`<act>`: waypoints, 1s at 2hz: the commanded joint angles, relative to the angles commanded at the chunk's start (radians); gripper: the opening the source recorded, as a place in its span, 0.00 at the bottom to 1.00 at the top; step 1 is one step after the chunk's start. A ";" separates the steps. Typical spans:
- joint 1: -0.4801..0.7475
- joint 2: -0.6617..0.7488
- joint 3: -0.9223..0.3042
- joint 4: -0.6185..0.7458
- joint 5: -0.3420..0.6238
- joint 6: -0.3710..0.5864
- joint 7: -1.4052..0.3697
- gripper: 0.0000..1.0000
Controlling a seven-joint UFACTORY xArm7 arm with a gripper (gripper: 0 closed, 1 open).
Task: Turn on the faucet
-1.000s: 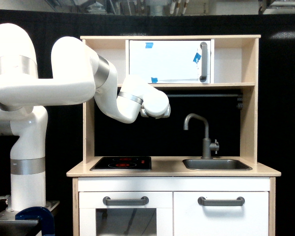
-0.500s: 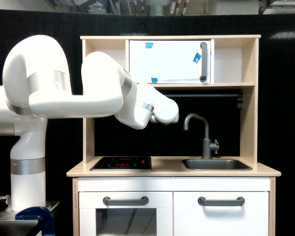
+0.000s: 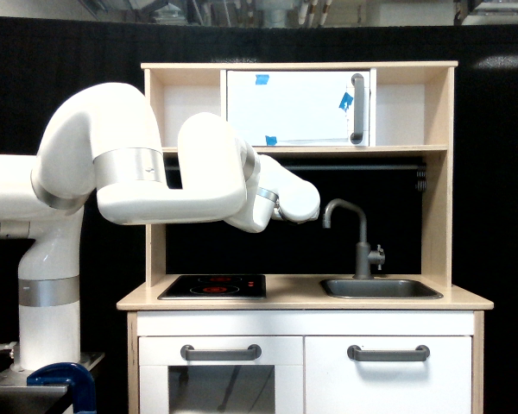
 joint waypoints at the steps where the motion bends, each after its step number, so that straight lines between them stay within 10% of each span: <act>1: 0.108 -0.041 -0.032 0.078 -0.069 -0.034 0.037 1.00; 2: 0.069 -0.042 -0.048 0.109 -0.130 0.035 0.083 1.00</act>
